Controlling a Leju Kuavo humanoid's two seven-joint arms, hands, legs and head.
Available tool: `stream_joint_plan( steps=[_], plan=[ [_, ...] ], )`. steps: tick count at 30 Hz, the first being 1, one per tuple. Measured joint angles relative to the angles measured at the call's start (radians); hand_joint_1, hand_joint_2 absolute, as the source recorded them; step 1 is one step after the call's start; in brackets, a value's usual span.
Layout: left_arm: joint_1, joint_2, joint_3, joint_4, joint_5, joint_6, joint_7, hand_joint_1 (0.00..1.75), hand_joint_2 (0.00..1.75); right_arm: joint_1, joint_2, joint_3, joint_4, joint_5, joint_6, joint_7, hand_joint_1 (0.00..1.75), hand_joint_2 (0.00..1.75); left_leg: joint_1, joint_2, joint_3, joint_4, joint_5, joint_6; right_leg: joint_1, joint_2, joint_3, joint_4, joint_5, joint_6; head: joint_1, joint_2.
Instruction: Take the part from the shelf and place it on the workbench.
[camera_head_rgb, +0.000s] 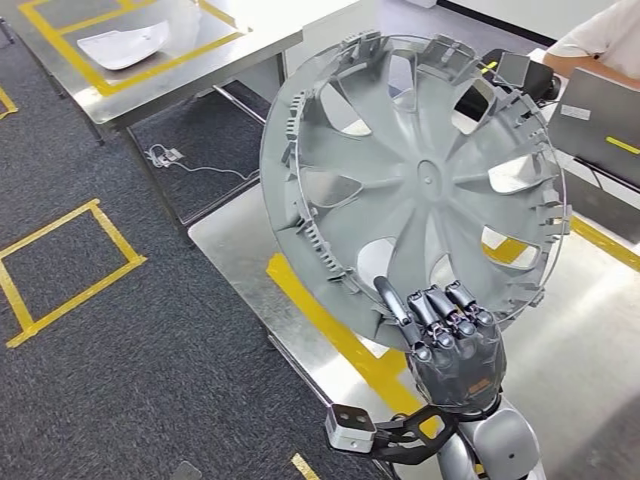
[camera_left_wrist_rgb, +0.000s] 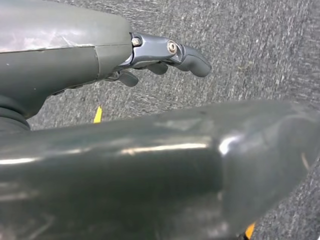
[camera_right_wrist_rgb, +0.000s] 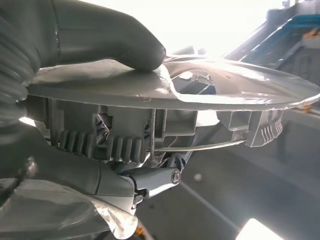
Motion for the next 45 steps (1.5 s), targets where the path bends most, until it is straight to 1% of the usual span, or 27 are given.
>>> stream_joint_plan(
  steps=[1,3,5,7,8,10,12,14,16,17,18,20,22,23,24,27,29,31,32,34,35,37,39,41,42,43,45],
  plan=[
    [-0.001,0.000,0.000,0.000,0.000,0.000,0.000,0.00,0.00,0.001,0.001,-0.001,0.000,0.000,0.000,0.000,1.75,1.75,0.002,0.004,0.002,0.001,-0.003,-0.004,-0.001,0.011,-0.001,0.001,0.001,-0.007,0.000,0.000],
    [-0.005,0.000,0.000,0.000,0.000,0.000,0.000,0.00,0.00,0.001,0.003,-0.004,-0.001,0.000,0.000,0.000,1.75,1.75,0.007,-0.030,-0.008,0.034,-0.033,-0.013,-0.004,0.030,-0.002,0.000,0.005,-0.019,-0.002,0.000],
    [-0.005,0.000,0.000,0.000,0.000,0.000,0.000,0.00,0.00,0.001,0.006,-0.006,-0.002,0.000,0.000,0.000,1.75,1.75,0.010,-0.085,-0.055,0.144,-0.097,-0.017,-0.005,0.050,-0.002,-0.001,0.008,-0.028,-0.005,0.000],
    [0.000,-0.001,0.000,0.000,0.000,-0.001,0.000,0.00,0.00,0.002,0.007,-0.007,-0.002,0.000,0.000,0.000,1.75,1.75,0.009,-0.102,-0.113,0.269,-0.142,-0.015,-0.001,0.077,-0.002,-0.001,0.009,-0.032,-0.006,0.000],
    [0.002,-0.001,0.000,0.000,0.000,-0.001,0.000,0.00,0.00,0.002,0.007,-0.008,-0.002,0.000,0.000,0.000,1.75,1.75,0.009,-0.105,-0.126,0.291,-0.137,-0.012,0.001,0.092,-0.002,-0.001,0.010,-0.034,-0.006,0.000],
    [0.003,-0.001,0.000,0.000,0.000,-0.004,0.000,0.00,0.00,0.002,0.008,-0.009,-0.002,0.000,0.000,0.000,1.75,1.75,0.006,-0.116,-0.098,0.218,-0.075,0.002,0.006,0.122,-0.001,-0.001,0.012,-0.035,-0.006,0.000],
    [0.002,0.001,0.000,0.000,0.000,-0.008,0.000,0.00,0.00,0.002,0.008,-0.009,-0.002,0.000,0.000,0.000,1.75,1.75,0.003,-0.160,-0.042,0.087,-0.011,0.022,0.006,0.148,-0.002,0.000,0.014,-0.033,-0.005,0.000],
    [0.001,0.004,0.000,0.000,0.000,-0.010,-0.001,0.00,0.00,0.002,0.009,-0.009,-0.002,0.000,0.000,0.000,1.75,1.75,0.000,-0.191,-0.013,0.020,0.004,0.032,0.003,0.170,-0.009,0.002,0.019,-0.024,-0.006,0.000],
    [0.000,0.003,0.000,0.000,0.000,-0.012,-0.002,0.00,0.00,0.003,0.010,-0.010,-0.002,0.000,0.000,0.001,1.75,1.75,0.001,-0.176,-0.008,0.005,0.005,0.031,-0.001,0.189,-0.020,0.000,0.023,-0.012,-0.008,0.000],
    [-0.002,0.002,0.000,0.000,0.000,-0.012,-0.002,0.00,0.00,0.005,0.010,-0.011,-0.003,0.000,0.000,0.002,1.75,1.75,0.003,-0.164,-0.007,-0.002,0.009,0.031,0.000,0.180,-0.027,0.004,0.019,-0.006,-0.008,0.000],
    [-0.003,0.001,0.000,0.000,0.000,-0.012,-0.003,0.00,0.00,0.006,0.010,-0.011,-0.003,0.000,0.000,0.002,1.75,1.75,0.006,-0.152,-0.005,-0.010,0.013,0.032,0.002,0.158,-0.039,0.022,0.005,-0.002,-0.005,0.000],
    [-0.003,0.001,0.000,-0.001,0.000,-0.012,-0.003,0.00,0.00,0.006,0.010,-0.012,-0.003,0.000,0.000,0.002,1.75,1.75,0.008,-0.125,-0.003,-0.019,0.018,0.034,0.003,0.092,-0.088,0.118,-0.052,0.007,0.001,0.000],
    [0.001,0.000,0.000,-0.001,0.000,-0.012,-0.003,0.00,0.00,0.005,0.010,-0.012,-0.002,0.001,0.000,0.002,1.75,1.75,0.007,-0.095,-0.004,-0.018,0.017,0.035,-0.002,0.061,-0.146,0.242,-0.104,0.018,0.004,0.000],
    [0.002,0.000,0.000,-0.001,0.000,-0.012,-0.003,0.00,0.00,0.005,0.010,-0.012,-0.002,0.001,0.000,0.002,1.75,1.75,0.007,-0.080,-0.004,-0.018,0.017,0.034,-0.005,0.057,-0.157,0.269,-0.106,0.022,0.004,0.000],
    [0.002,-0.001,0.000,-0.001,0.000,-0.012,-0.003,0.00,0.00,0.006,0.010,-0.012,-0.002,0.001,0.000,0.003,1.75,1.75,0.007,-0.066,-0.004,-0.018,0.015,0.032,-0.007,0.052,-0.150,0.259,-0.091,0.025,0.004,0.000],
    [0.000,-0.002,0.000,-0.001,-0.002,-0.012,-0.002,0.00,0.00,0.005,0.010,-0.012,-0.001,0.000,0.000,0.008,1.75,1.75,0.006,-0.032,-0.001,-0.011,0.007,0.019,-0.008,0.003,-0.040,0.067,-0.012,0.027,0.005,0.000],
    [0.000,-0.001,0.000,-0.001,-0.003,-0.012,-0.001,0.00,0.00,0.004,0.010,-0.012,-0.001,0.000,0.000,0.011,1.75,1.75,0.000,-0.014,0.001,-0.006,0.002,0.009,-0.004,-0.017,0.000,-0.003,0.000,0.014,0.004,0.000],
    [-0.001,-0.001,0.000,-0.001,-0.004,-0.012,0.000,0.00,0.00,0.005,0.010,-0.013,0.000,0.000,0.000,0.012,1.75,1.75,-0.001,0.003,0.005,-0.004,0.000,0.003,-0.002,0.004,0.000,-0.004,0.002,-0.002,0.003,0.000],
    [-0.003,-0.001,0.000,-0.001,-0.004,-0.012,0.000,0.00,0.00,0.005,0.010,-0.013,0.000,0.000,0.000,0.012,1.75,1.75,0.001,-0.003,0.006,0.000,-0.006,-0.002,-0.002,0.014,-0.001,-0.004,0.004,-0.009,0.002,0.000],
    [-0.006,-0.001,0.000,-0.001,-0.004,-0.012,0.000,0.00,0.00,0.005,0.010,-0.013,0.000,0.000,0.000,0.012,1.75,1.75,0.007,-0.047,-0.012,0.052,-0.048,-0.012,-0.006,0.034,-0.001,-0.006,0.008,-0.022,0.000,0.000],
    [-0.005,-0.001,0.000,-0.001,-0.004,-0.012,0.000,0.00,0.00,0.005,0.010,-0.013,0.001,0.000,0.000,0.012,1.75,1.75,0.009,-0.076,-0.035,0.109,-0.082,-0.015,-0.007,0.044,-0.001,-0.007,0.009,-0.027,-0.001,0.000],
    [0.000,-0.001,0.000,-0.001,-0.004,-0.012,0.000,0.00,0.00,0.005,0.011,-0.013,0.002,0.000,0.000,0.012,1.75,1.75,0.009,-0.101,-0.095,0.245,-0.142,-0.015,-0.005,0.069,-0.002,-0.006,0.011,-0.032,-0.003,0.000],
    [0.004,-0.001,0.000,-0.001,-0.004,-0.012,0.000,0.00,0.00,0.006,0.011,-0.014,0.003,0.000,0.000,0.012,1.75,1.75,0.009,-0.106,-0.117,0.288,-0.136,-0.009,-0.001,0.098,-0.002,-0.006,0.012,-0.034,-0.003,0.000],
    [0.003,-0.001,0.000,-0.001,-0.004,-0.012,0.000,0.00,0.00,0.006,0.011,-0.014,0.003,0.000,0.000,0.013,1.75,1.75,0.007,-0.125,-0.075,0.185,-0.062,0.004,0.001,0.128,0.000,-0.005,0.013,-0.033,-0.003,0.000],
    [0.003,0.000,0.000,-0.001,-0.004,-0.012,0.000,0.00,0.00,0.006,0.011,-0.014,0.003,0.000,0.000,0.015,1.75,1.75,0.007,-0.147,-0.046,0.119,-0.030,0.013,0.002,0.141,0.000,-0.004,0.014,-0.031,-0.002,0.000],
    [0.003,0.001,0.000,-0.001,-0.004,-0.011,0.000,0.00,0.00,0.005,0.011,-0.013,0.003,0.000,0.000,0.017,1.75,1.75,0.007,-0.168,-0.021,0.063,-0.008,0.020,0.002,0.153,-0.002,-0.003,0.015,-0.028,-0.002,0.000],
    [0.003,0.003,0.000,-0.001,-0.004,-0.011,0.000,0.00,0.00,0.003,0.011,-0.013,0.004,0.000,0.000,0.022,1.75,1.75,0.006,-0.189,-0.003,0.017,-0.004,0.025,-0.001,0.173,-0.010,-0.001,0.019,-0.018,-0.004,0.000]
  ],
)
